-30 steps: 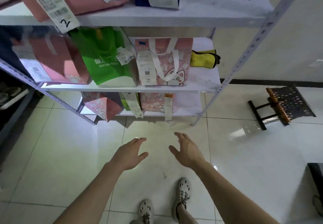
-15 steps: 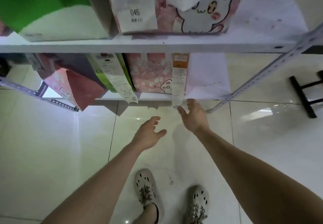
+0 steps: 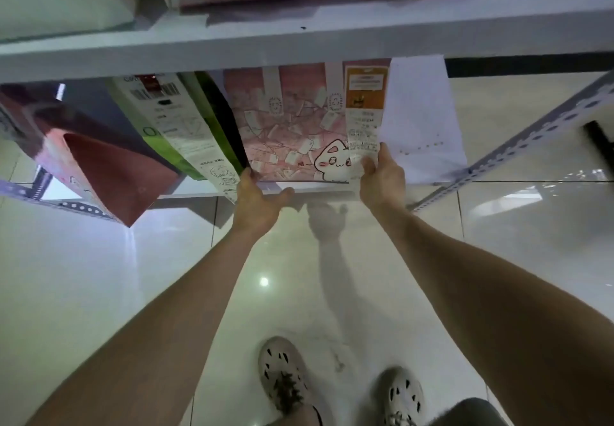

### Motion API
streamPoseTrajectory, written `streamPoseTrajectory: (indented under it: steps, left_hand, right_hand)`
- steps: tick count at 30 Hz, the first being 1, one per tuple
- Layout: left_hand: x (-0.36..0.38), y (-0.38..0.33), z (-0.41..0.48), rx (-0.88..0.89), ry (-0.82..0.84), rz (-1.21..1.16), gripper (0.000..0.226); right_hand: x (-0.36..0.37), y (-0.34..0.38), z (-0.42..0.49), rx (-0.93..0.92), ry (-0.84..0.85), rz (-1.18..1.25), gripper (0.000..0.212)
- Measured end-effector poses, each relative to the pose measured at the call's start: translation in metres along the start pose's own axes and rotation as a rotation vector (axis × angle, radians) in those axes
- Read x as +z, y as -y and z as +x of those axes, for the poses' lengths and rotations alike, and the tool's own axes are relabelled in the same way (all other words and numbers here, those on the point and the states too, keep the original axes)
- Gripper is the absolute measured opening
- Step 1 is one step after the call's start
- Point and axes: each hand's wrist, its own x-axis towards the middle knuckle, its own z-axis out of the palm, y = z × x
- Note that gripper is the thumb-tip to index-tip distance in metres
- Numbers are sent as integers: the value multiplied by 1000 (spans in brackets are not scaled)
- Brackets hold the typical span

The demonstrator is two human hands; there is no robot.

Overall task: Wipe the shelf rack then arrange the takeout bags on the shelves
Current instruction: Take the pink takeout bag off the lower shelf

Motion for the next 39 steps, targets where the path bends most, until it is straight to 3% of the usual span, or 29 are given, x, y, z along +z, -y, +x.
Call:
streamPoseTrajectory:
  steps: [5,10,15,19,22,26,30,32,36,39]
  left_hand:
    - [0,-22,-35,-14,5,-2,125]
    - [-8,-43,-94,-13,78,-58,99]
    - [-33,-56,-180,-89,110,40,69]
    - [-65,-68,-244,-107,127,104,67]
    - [-94,-83,-288,-84,110,155,68]
    - [-135,-111,-350,5,71,164,69]
    - [-173,-148,-409,131,34,172,69]
    - [-187,-169,-435,204,11,204,70]
    - [-187,-218,-479,371,59,204,68]
    - [-162,-263,-509,503,149,206,69]
  right_hand:
    - [-36,-18,-38,7,42,42,28]
    - [-85,-26,-91,37,118,27,36]
    - [-135,-13,-162,228,239,12,38]
    - [-169,13,-218,281,277,13,37]
    - [-192,37,-261,232,285,5,57]
    - [-231,77,-320,168,259,49,76]
    - [-274,111,-384,153,193,91,52]
    - [-299,128,-420,126,145,140,52]
    - [-358,144,-480,48,5,206,93]
    - [-412,138,-508,67,-178,211,107]
